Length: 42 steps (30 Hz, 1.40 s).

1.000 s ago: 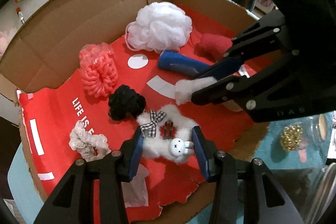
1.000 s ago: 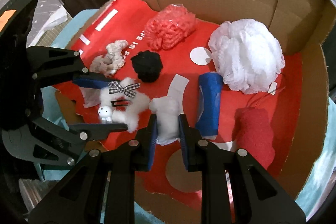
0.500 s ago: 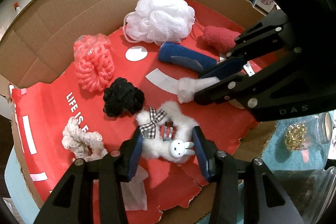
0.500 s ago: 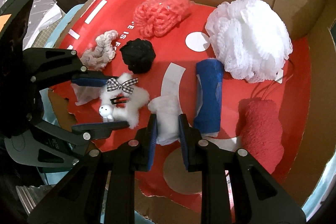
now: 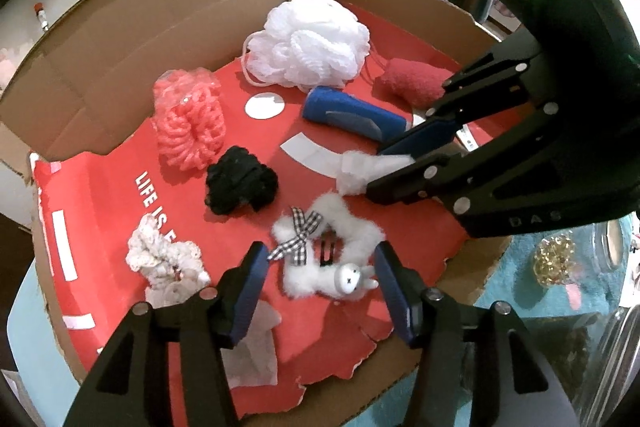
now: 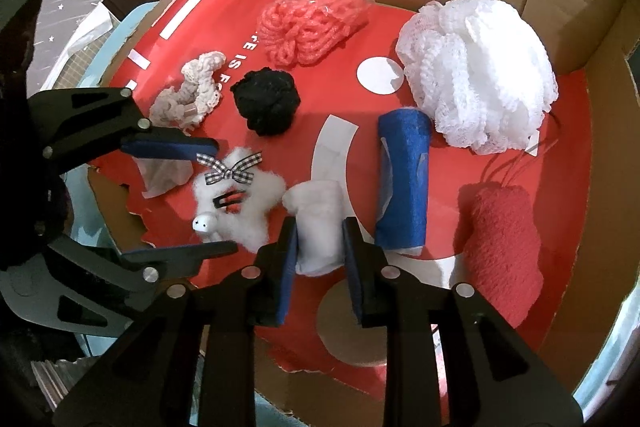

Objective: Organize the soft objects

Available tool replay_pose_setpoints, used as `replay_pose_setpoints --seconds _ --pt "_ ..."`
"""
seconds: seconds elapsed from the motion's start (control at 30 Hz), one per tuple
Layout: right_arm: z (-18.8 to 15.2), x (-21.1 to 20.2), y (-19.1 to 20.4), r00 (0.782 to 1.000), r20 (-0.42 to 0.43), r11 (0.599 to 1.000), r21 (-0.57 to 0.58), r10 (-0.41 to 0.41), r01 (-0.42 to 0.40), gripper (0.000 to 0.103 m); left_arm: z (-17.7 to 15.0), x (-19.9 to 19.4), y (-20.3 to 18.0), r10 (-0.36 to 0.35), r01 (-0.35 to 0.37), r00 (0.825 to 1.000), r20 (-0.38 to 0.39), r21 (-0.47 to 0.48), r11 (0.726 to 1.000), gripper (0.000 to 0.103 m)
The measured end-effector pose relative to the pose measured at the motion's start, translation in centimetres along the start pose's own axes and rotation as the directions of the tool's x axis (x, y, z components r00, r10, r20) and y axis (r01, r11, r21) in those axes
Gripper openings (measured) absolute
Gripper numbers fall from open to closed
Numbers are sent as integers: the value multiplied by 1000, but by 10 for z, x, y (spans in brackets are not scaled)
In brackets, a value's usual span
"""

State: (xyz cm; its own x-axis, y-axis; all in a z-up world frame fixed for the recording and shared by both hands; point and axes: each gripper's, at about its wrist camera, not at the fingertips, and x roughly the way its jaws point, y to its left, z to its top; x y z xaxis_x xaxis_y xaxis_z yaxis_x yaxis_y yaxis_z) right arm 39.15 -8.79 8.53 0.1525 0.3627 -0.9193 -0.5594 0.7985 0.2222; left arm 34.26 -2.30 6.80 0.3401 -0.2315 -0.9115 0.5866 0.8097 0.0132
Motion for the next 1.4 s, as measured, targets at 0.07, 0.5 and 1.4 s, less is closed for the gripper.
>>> replay_pose_setpoints --seconds 0.07,0.5,1.4 --pt "0 0 3 1000 -3 1000 0 -7 7 22 -3 -5 3 2 -2 1000 8 -10 1000 60" --pt "-11 -32 15 990 80 993 50 -113 109 69 -27 -64 25 38 -12 994 103 -242 970 89" --pt "-68 -61 20 955 119 926 303 -271 225 80 -52 -47 22 145 -112 989 24 -517 849 102"
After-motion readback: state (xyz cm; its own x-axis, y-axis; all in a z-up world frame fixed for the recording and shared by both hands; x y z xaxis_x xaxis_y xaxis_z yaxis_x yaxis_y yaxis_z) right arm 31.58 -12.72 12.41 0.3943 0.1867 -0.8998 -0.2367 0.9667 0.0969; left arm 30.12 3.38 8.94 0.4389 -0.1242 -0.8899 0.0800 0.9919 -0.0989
